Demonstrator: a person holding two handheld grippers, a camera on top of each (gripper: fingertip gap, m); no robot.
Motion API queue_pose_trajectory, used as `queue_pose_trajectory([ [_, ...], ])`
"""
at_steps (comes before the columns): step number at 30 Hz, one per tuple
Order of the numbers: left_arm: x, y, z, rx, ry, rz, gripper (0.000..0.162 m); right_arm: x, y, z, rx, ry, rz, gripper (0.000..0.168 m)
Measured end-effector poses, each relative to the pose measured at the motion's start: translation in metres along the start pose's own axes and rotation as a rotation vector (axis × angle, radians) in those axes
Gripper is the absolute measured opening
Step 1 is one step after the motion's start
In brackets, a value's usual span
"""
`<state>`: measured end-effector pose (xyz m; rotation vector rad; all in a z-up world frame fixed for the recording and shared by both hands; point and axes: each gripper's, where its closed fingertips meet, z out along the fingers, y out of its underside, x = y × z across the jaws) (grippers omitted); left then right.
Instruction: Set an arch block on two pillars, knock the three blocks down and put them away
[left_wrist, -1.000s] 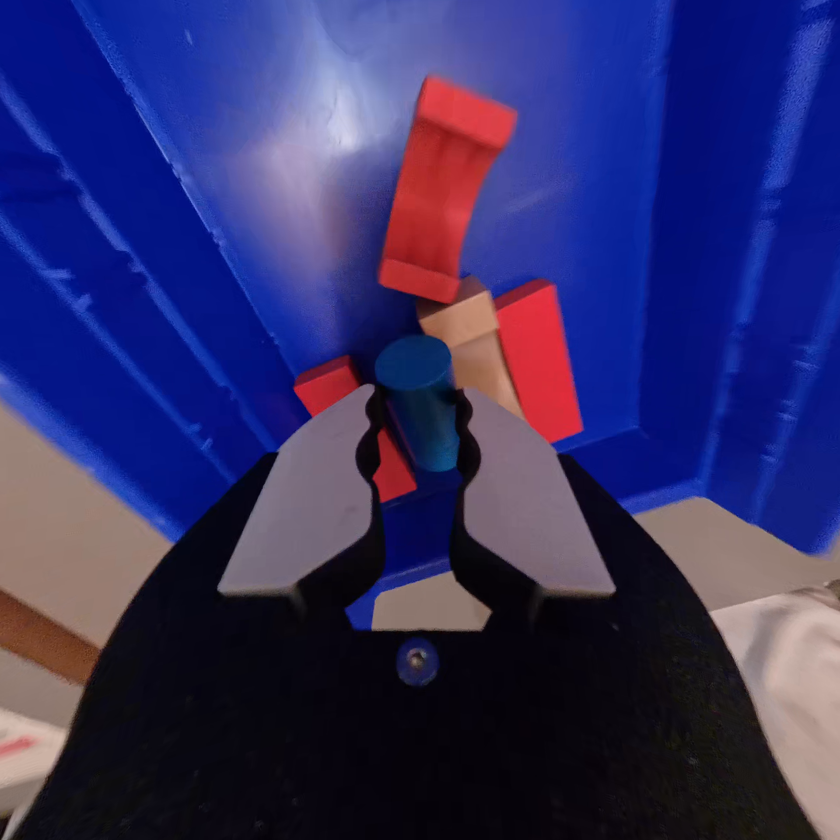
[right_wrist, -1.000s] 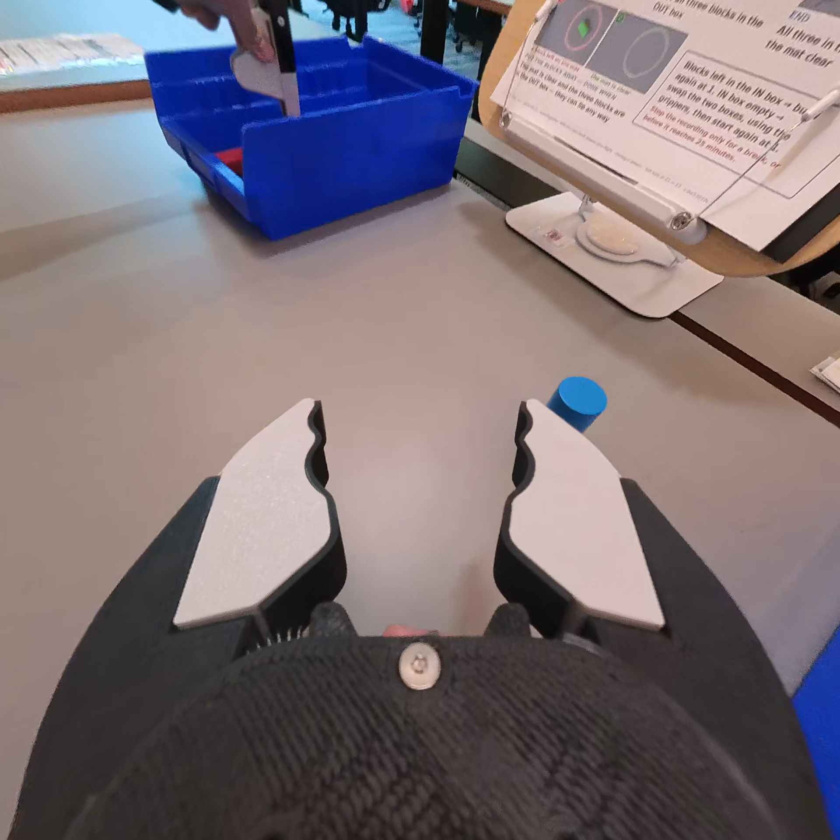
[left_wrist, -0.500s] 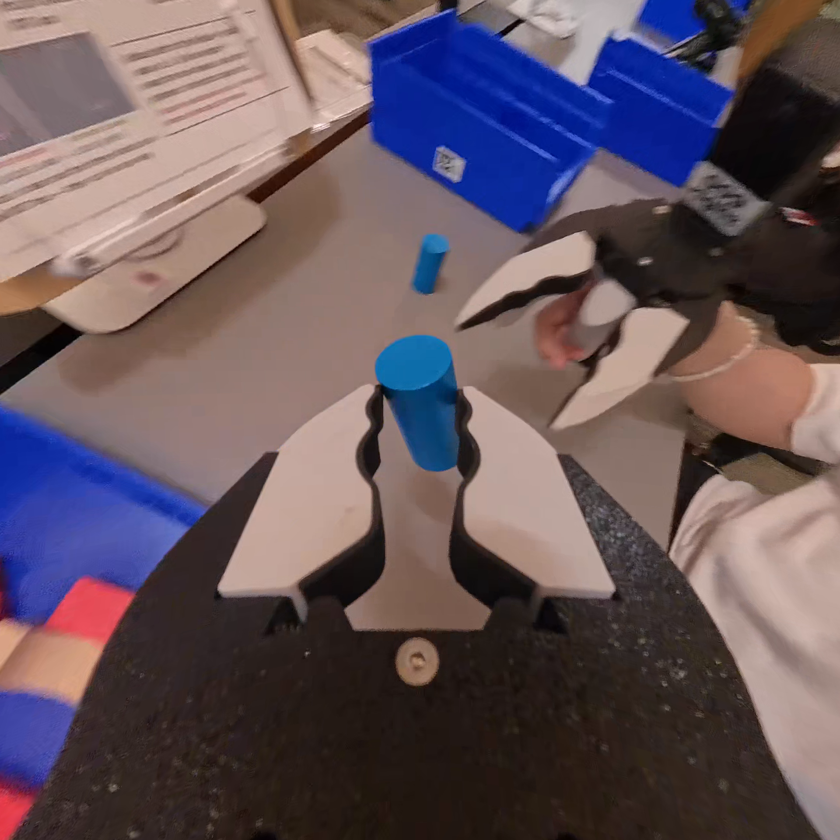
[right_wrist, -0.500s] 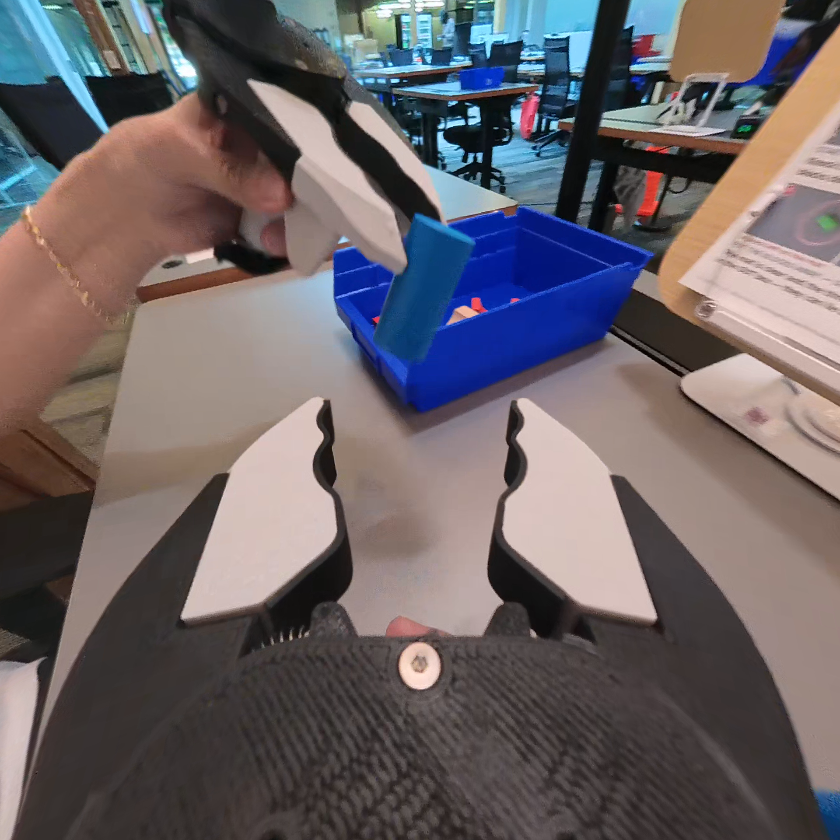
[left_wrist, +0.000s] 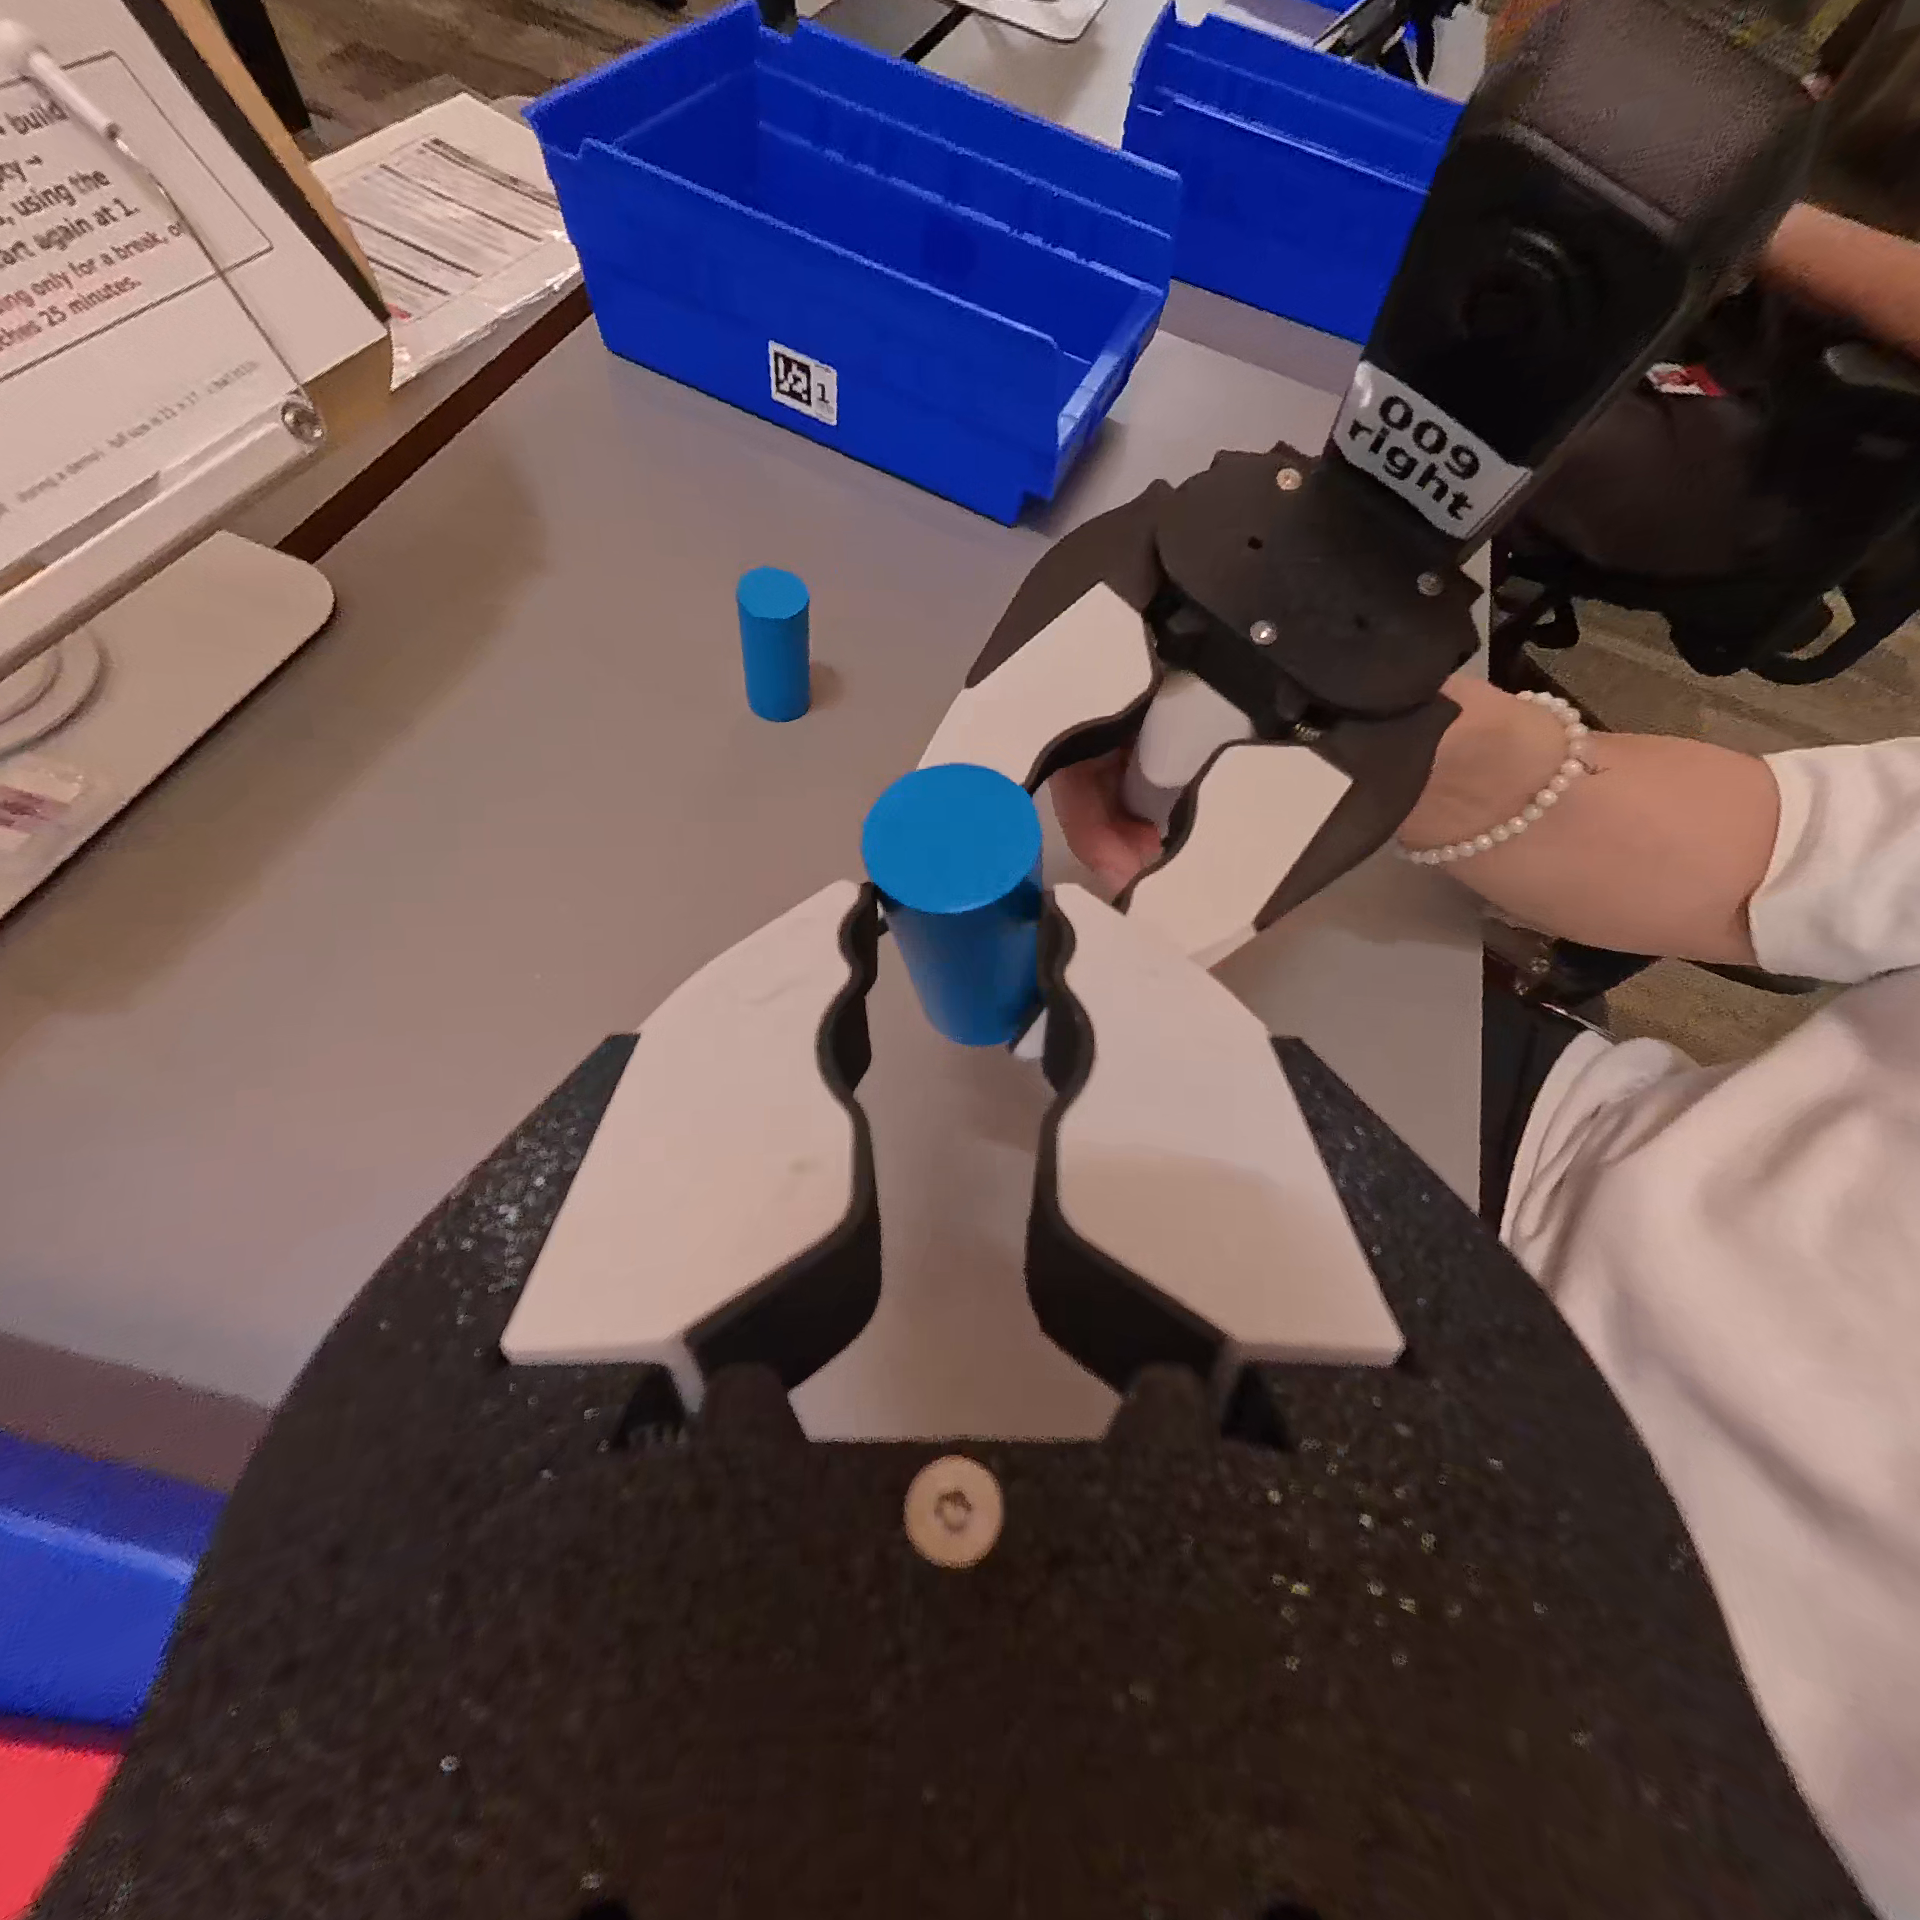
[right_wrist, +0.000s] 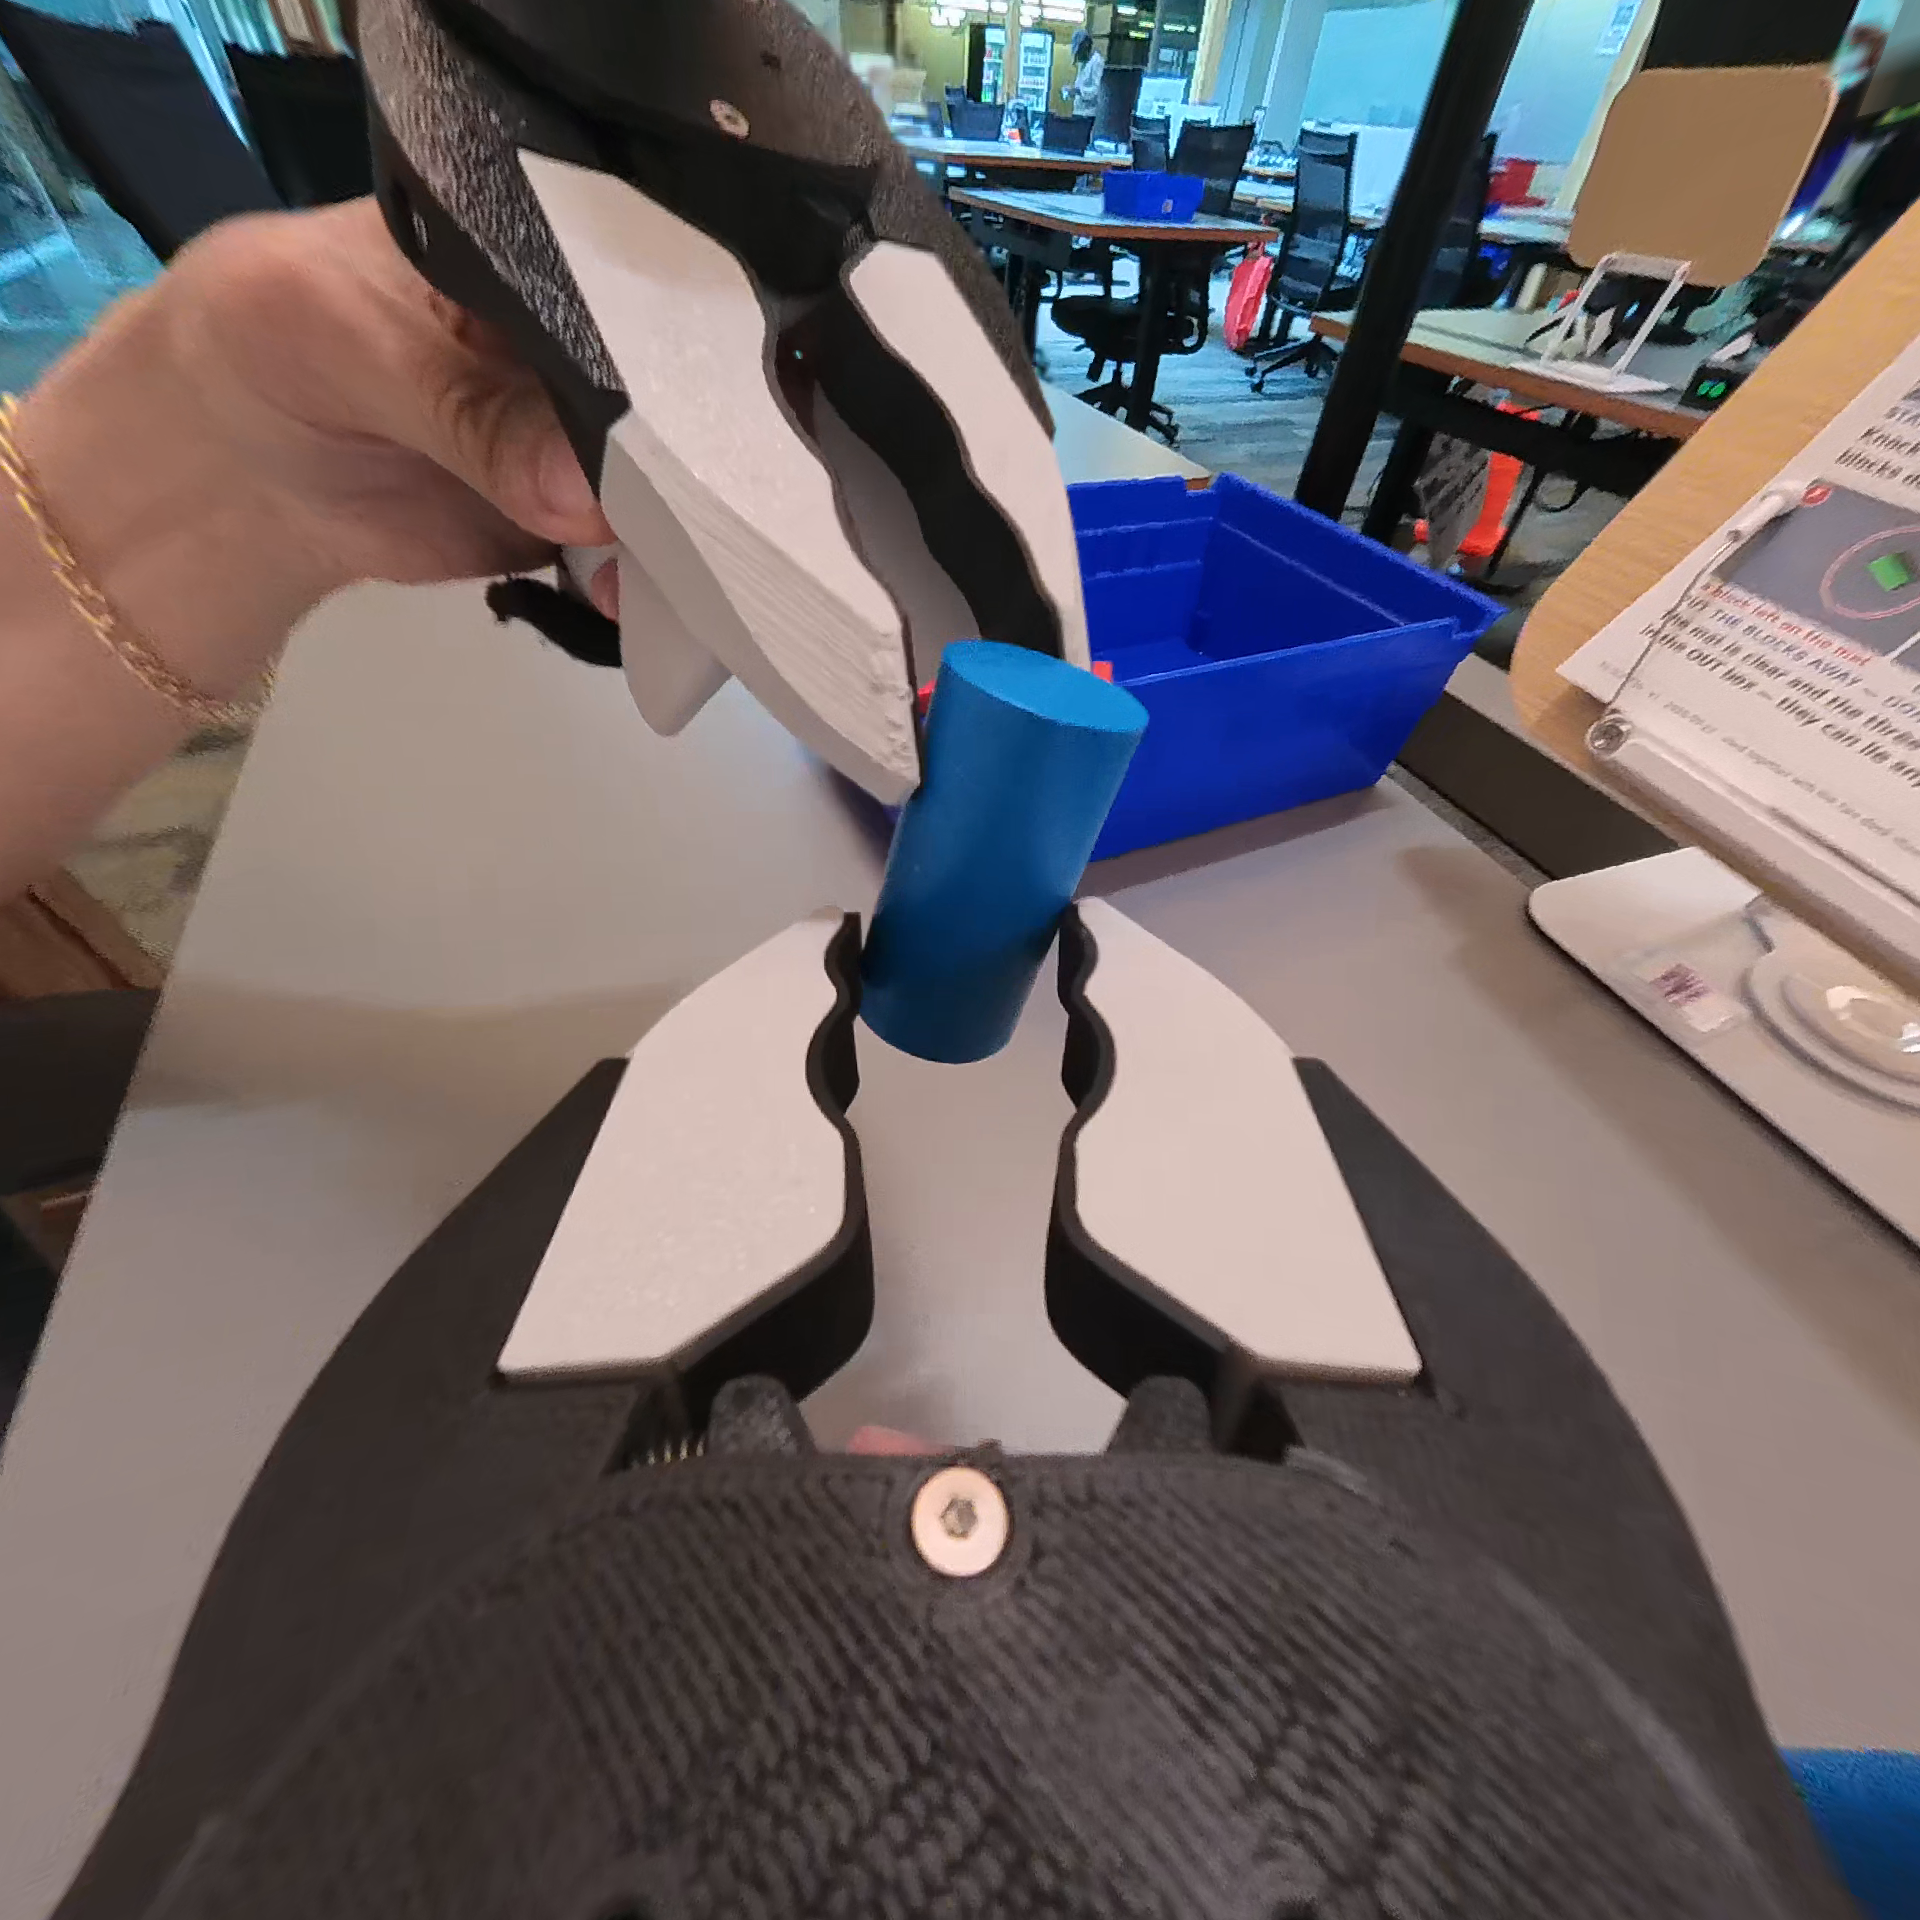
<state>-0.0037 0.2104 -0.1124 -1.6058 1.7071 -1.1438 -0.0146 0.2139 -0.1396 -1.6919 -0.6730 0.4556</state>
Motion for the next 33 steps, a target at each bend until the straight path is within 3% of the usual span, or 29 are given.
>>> queue_pose_trajectory([
  [4,0.006,-0.012,-0.001,-0.009,0.039,0.006,0.034,0.004,0.001,-0.004,-0.017,0.067,-0.13,0.035],
  [7,0.007,-0.009,0.0,-0.107,0.05,0.018,0.044,0.005,0.003,-0.005,-0.037,0.093,-0.195,0.035],
  [11,0.008,0.001,0.005,-0.226,0.045,0.065,0.031,0.007,0.009,-0.007,-0.073,0.113,-0.226,0.035],
  [17,0.005,0.01,0.017,-0.29,0.004,0.127,0.031,0.014,0.022,-0.009,-0.1,0.124,-0.196,0.034],
  [18,0.002,0.01,0.02,-0.285,-0.006,0.124,0.031,0.019,0.024,-0.012,-0.092,0.143,-0.177,0.041],
  [21,-0.015,0.012,0.029,-0.29,-0.054,0.094,0.031,0.038,0.037,-0.035,-0.119,0.185,-0.095,0.062],
  [28,-0.07,0.01,0.076,-0.353,-0.137,0.105,0.031,0.085,0.052,-0.113,-0.089,0.34,0.042,0.063],
  [33,-0.101,0.014,0.122,-0.405,-0.127,0.073,0.031,0.106,0.061,-0.149,-0.039,0.411,0.081,0.065],
])
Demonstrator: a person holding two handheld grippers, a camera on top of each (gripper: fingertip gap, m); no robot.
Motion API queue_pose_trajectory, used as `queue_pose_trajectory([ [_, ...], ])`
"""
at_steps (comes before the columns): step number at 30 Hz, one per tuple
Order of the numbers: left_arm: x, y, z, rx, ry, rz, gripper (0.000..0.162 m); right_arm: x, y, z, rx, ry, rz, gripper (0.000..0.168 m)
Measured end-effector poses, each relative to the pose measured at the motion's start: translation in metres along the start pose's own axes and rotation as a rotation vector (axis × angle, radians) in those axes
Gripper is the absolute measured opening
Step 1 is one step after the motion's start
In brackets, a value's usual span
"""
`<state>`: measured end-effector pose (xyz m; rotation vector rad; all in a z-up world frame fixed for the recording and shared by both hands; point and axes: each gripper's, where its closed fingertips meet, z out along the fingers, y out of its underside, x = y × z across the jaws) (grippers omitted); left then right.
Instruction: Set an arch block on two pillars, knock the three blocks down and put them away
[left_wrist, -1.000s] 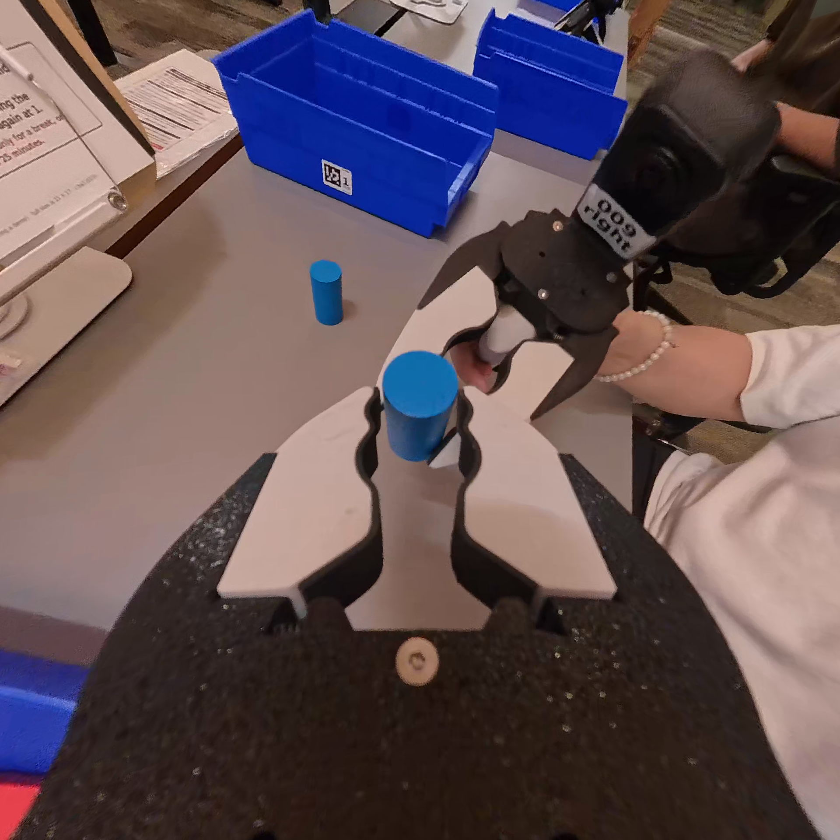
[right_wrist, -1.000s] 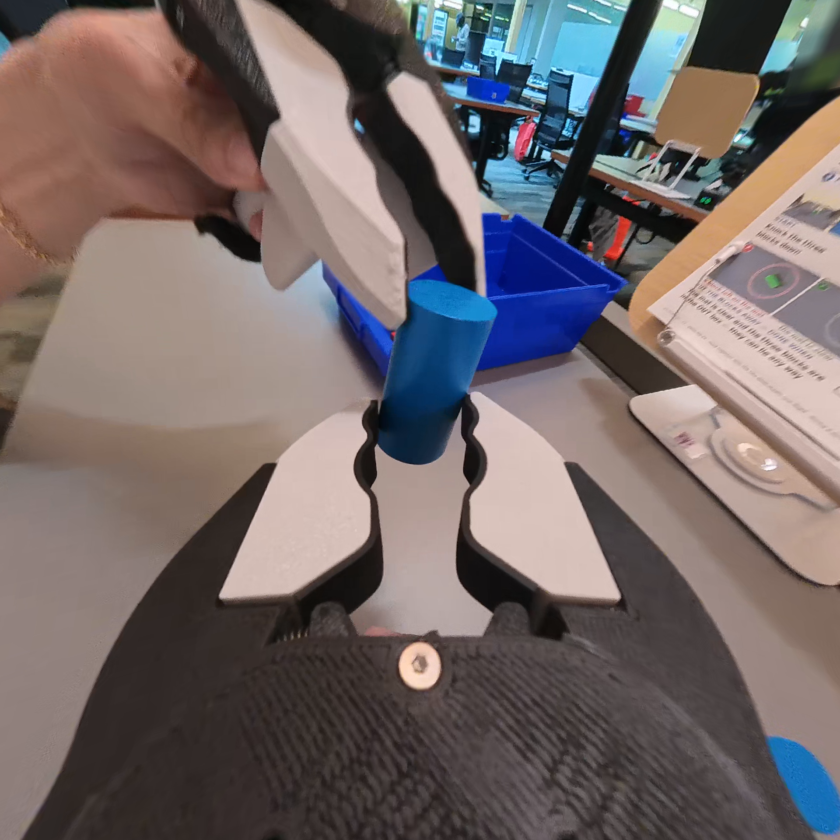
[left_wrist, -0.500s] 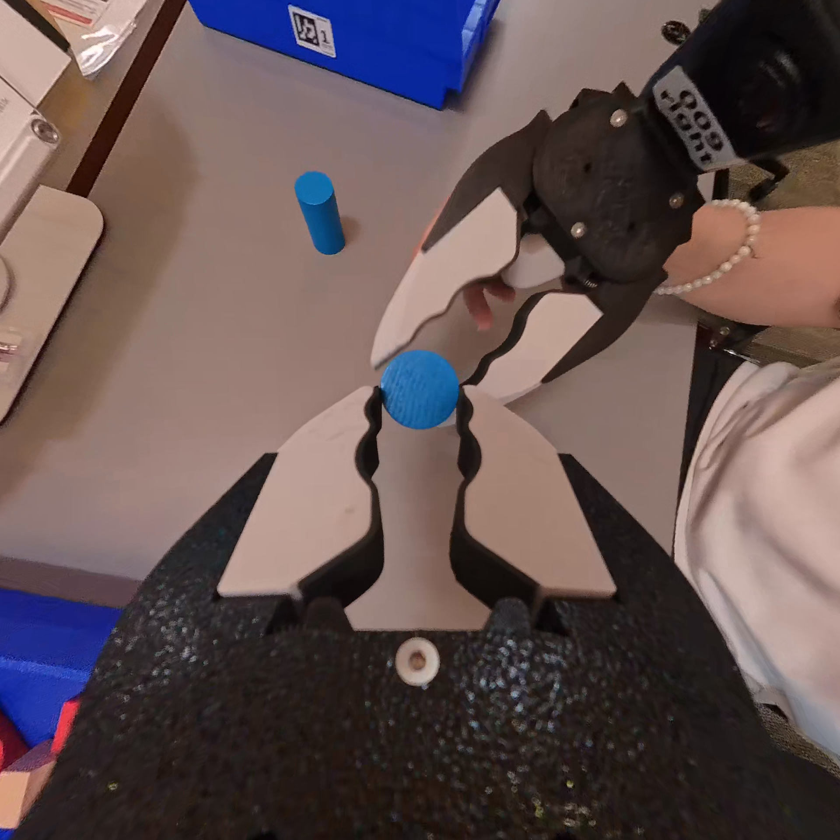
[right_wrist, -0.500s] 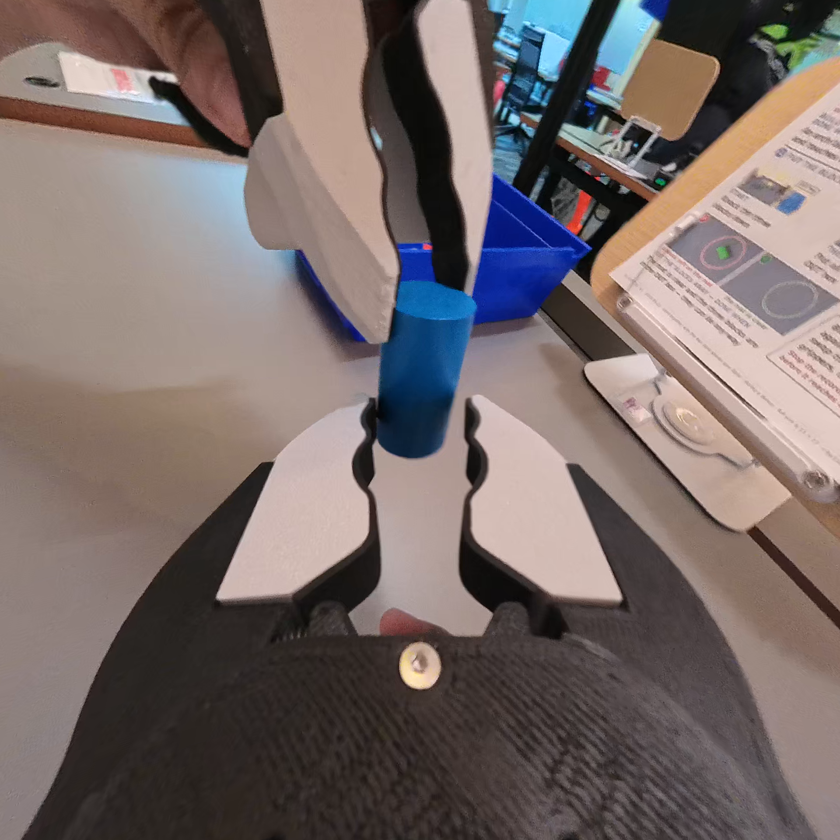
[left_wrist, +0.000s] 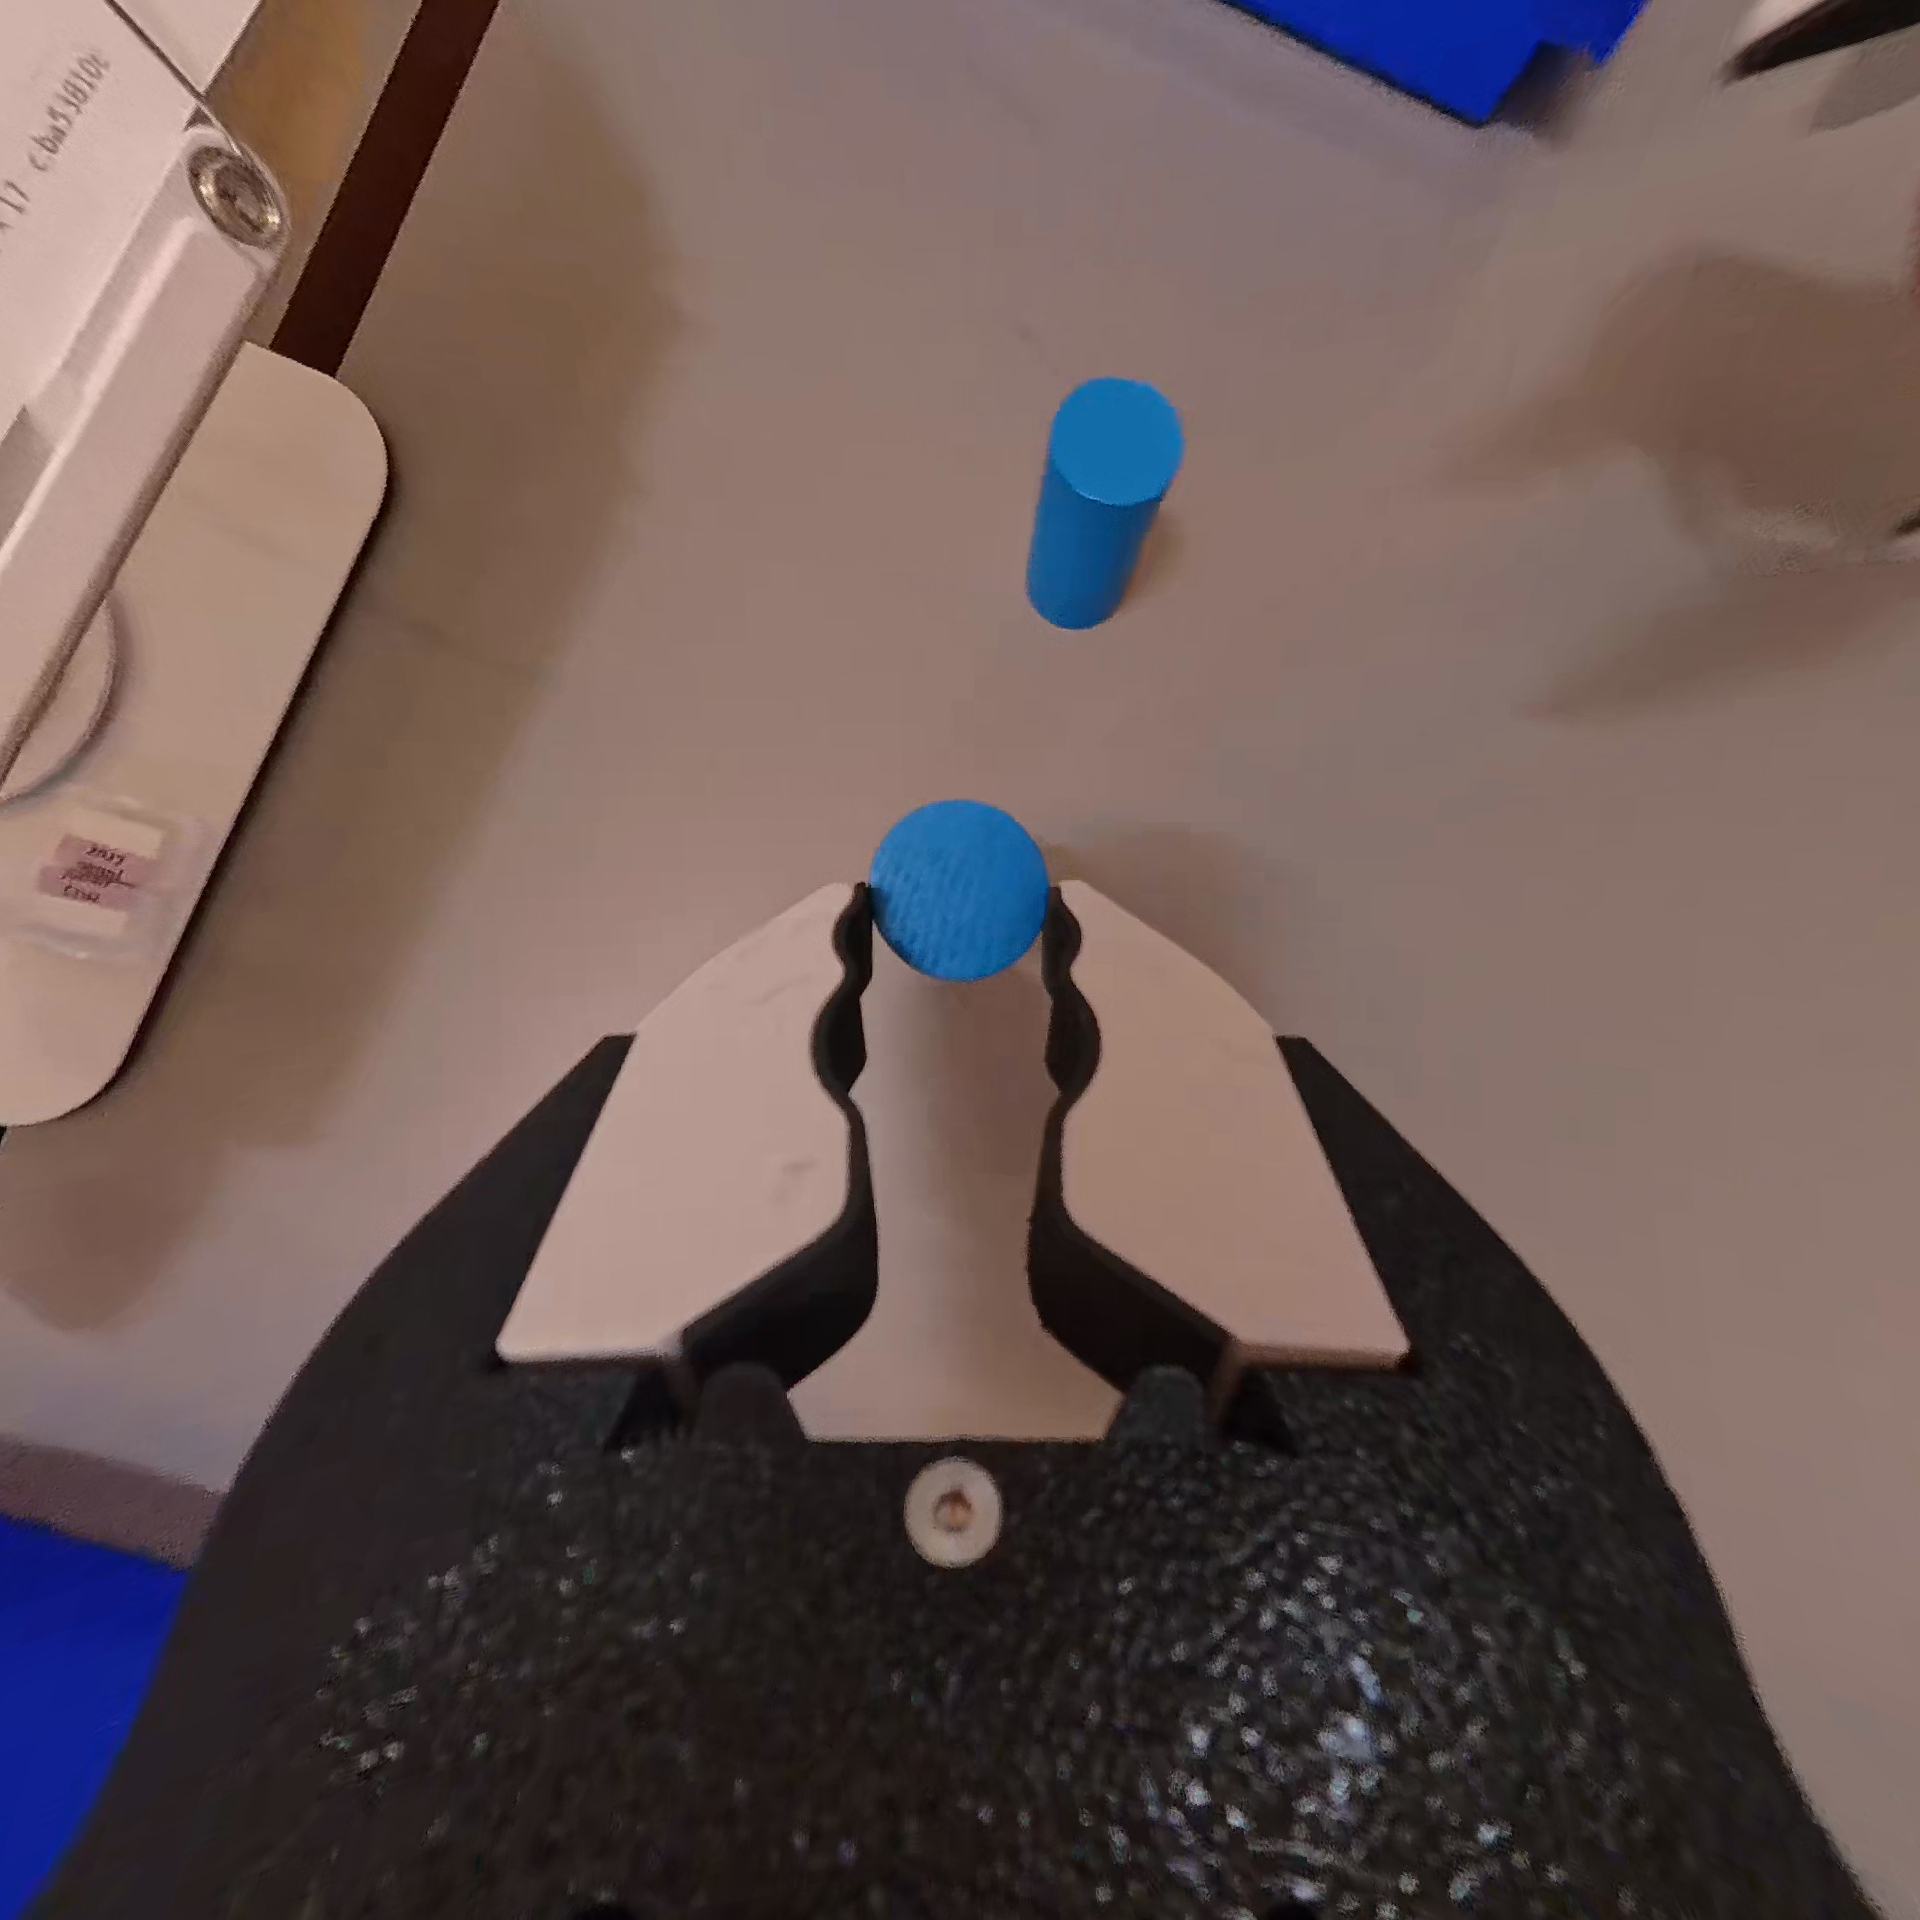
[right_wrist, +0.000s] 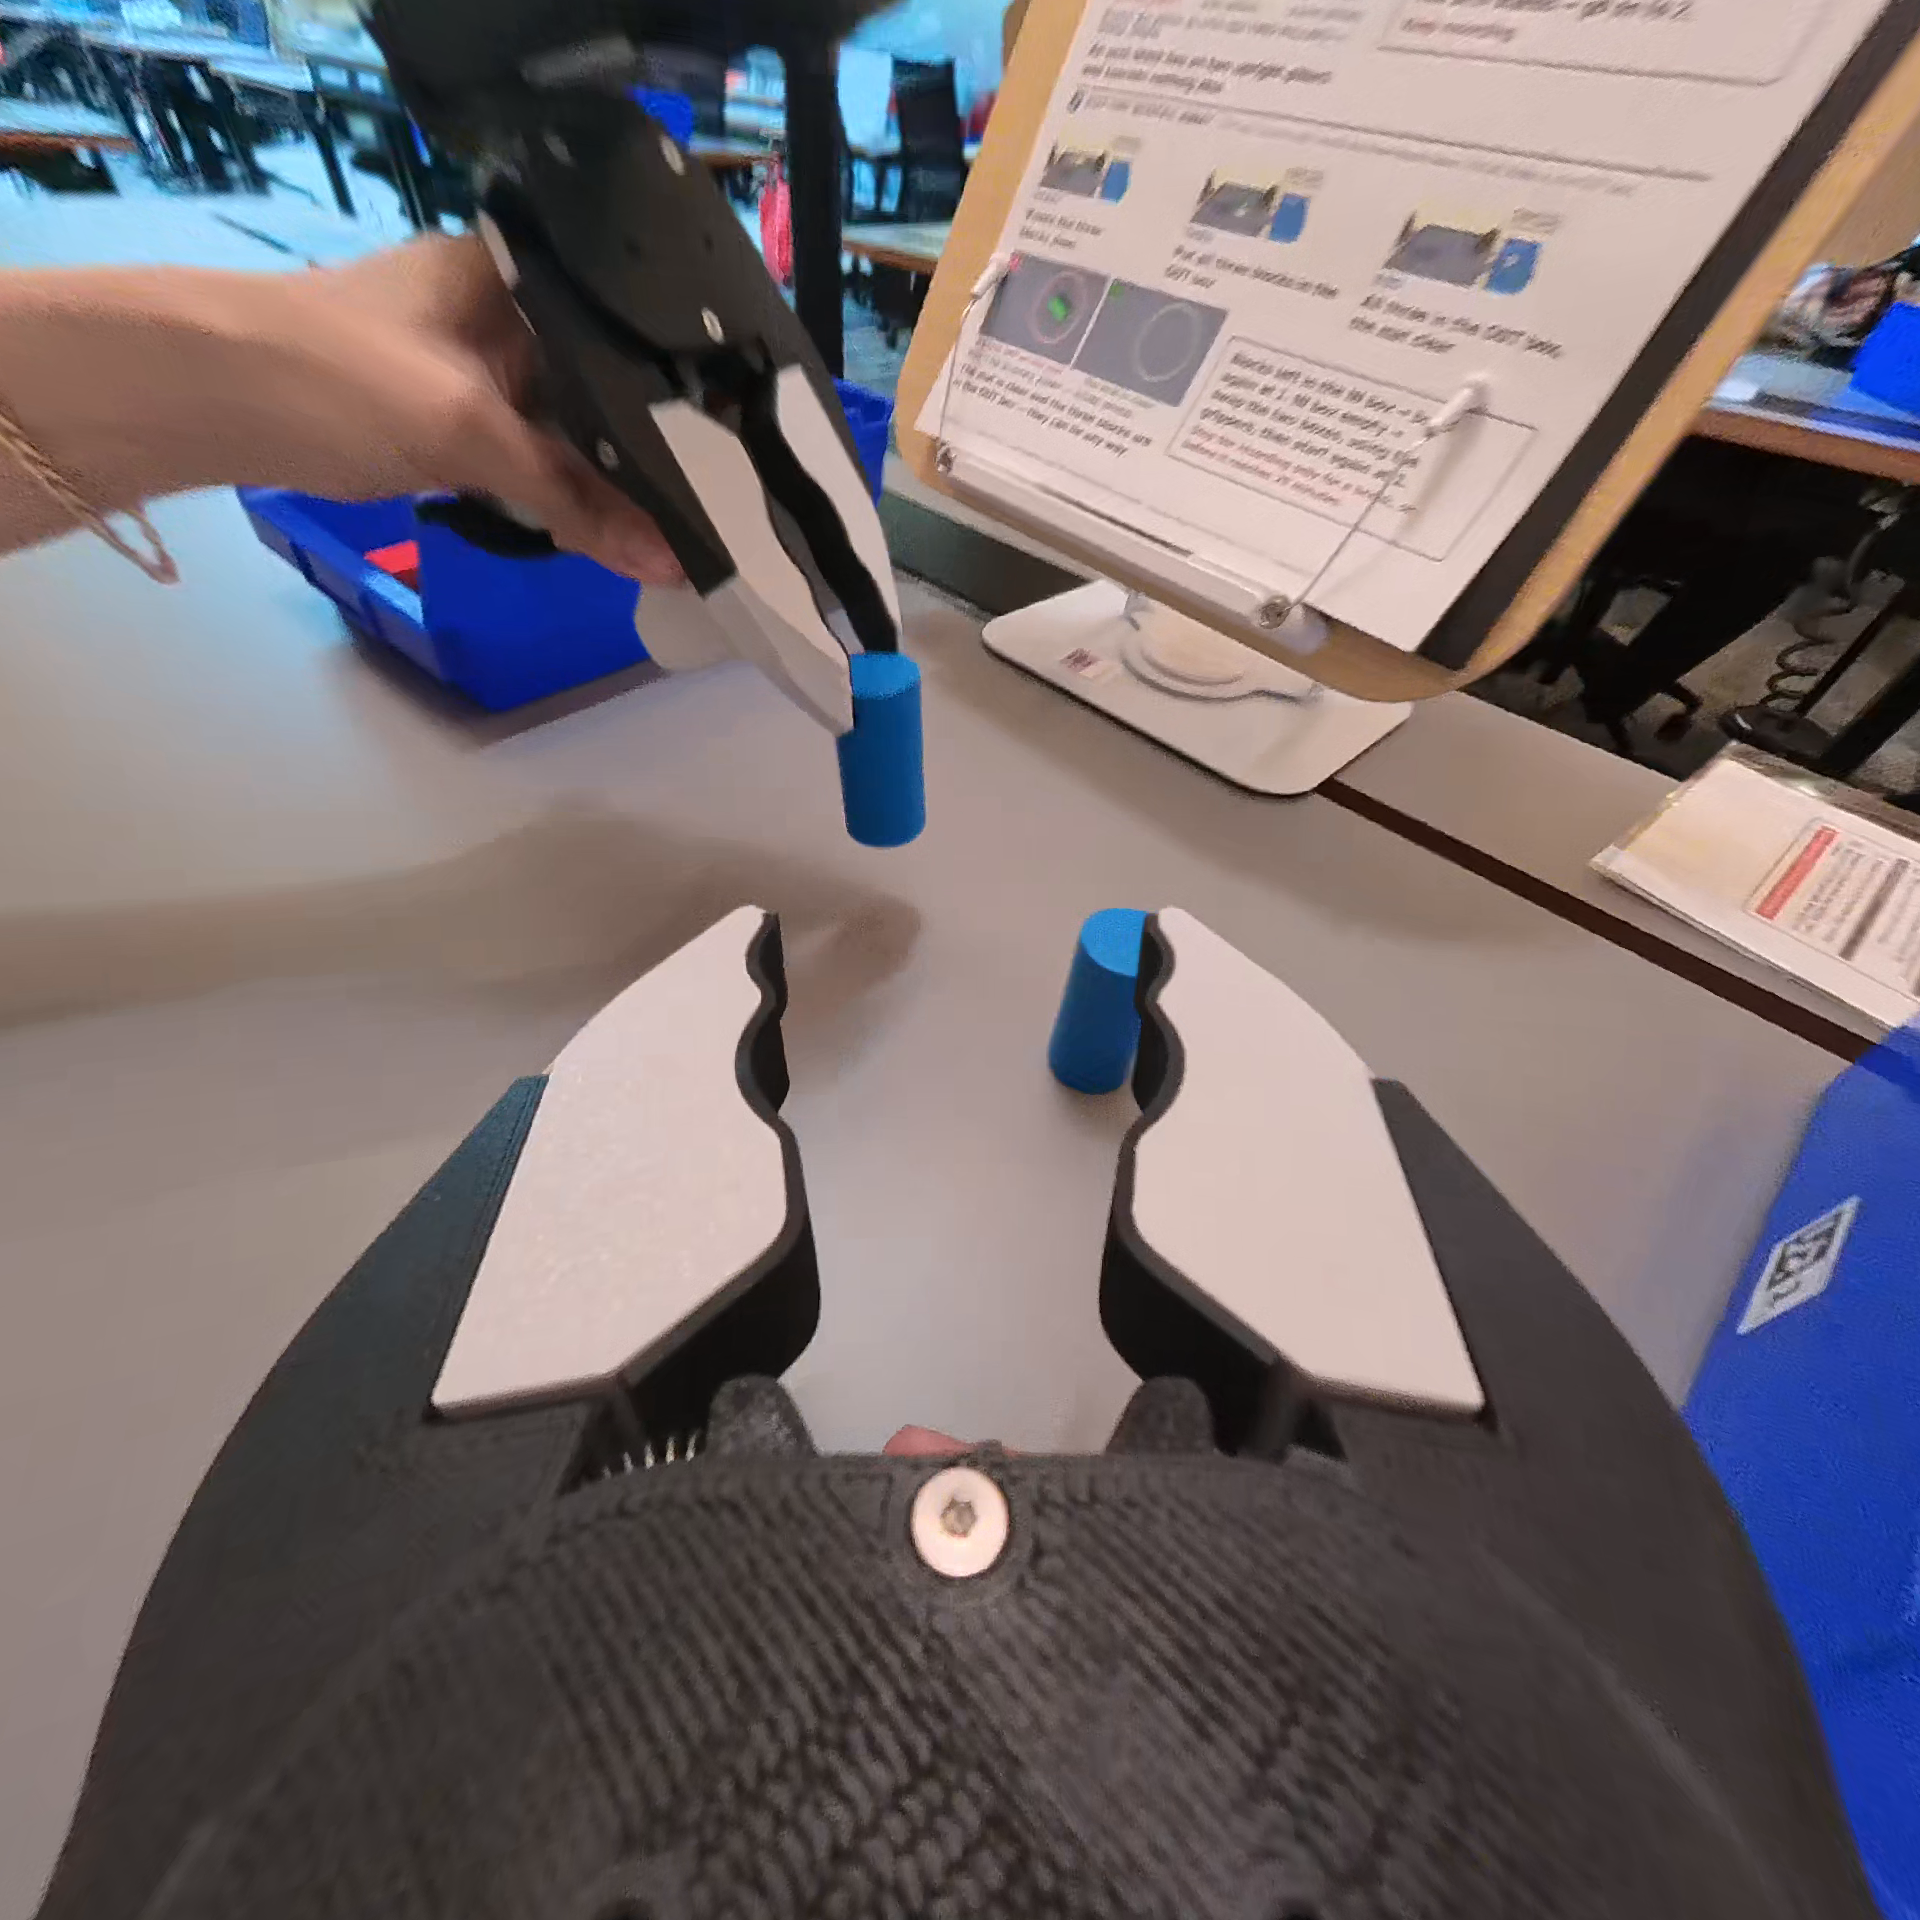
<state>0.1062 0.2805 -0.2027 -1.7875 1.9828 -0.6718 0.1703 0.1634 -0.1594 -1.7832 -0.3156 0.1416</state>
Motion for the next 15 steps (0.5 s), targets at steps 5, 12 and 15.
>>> queue_pose_trajectory([
  [5,-0.007,-0.008,0.031,-0.035,0.033,-0.018,0.031,0.018,-0.003,-0.014,0.028,0.033,0.011,0.066],
  [12,-0.008,-0.009,0.056,-0.081,0.029,-0.014,0.031,0.024,0.002,-0.022,0.03,0.033,0.035,0.066],
  [15,-0.008,-0.009,0.058,-0.09,0.017,-0.011,0.031,0.026,0.003,-0.024,0.032,0.035,0.042,0.066],
])
